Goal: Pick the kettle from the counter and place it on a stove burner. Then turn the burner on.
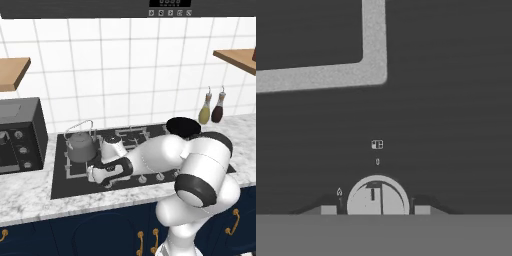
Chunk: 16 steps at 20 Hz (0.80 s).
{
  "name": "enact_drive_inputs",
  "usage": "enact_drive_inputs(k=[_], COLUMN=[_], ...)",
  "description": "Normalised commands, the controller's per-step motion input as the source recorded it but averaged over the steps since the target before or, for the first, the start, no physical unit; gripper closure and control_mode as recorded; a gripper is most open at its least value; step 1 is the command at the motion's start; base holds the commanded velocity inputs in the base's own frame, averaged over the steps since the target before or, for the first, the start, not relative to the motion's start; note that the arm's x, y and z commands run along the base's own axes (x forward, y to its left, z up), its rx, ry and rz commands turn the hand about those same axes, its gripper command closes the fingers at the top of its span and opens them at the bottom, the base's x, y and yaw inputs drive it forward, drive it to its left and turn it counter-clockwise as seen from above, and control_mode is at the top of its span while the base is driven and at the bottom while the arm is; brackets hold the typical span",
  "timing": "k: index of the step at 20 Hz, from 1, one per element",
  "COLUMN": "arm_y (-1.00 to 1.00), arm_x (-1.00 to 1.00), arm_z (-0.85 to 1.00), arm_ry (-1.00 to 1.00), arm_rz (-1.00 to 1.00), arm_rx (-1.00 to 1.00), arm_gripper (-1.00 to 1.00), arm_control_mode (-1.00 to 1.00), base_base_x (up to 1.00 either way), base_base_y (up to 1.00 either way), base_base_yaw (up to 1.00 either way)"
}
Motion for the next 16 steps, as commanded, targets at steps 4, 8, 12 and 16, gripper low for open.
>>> enact_drive_inputs(k=[4,8,12,16], arm_y=[0.04,0.00,0.00,0.00], arm_x=[-0.03,-0.06,-0.17,-0.24], arm_z=[0.00,0.00,0.00,0.00], arm_ry=[-0.01,0.00,0.00,-0.02], arm_rz=[0.16,0.59,0.69,0.69], arm_rx=[-0.03,-0.05,-0.04,-0.03], arm_gripper=[1.00,1.00,1.00,1.00], arm_control_mode=[-1.00,-1.00,-1.00,-1.00], base_base_x=[0.00,0.00,0.00,0.00], base_base_y=[0.00,0.00,0.00,0.00], base_base_yaw=[0.00,0.00,0.00,0.00])
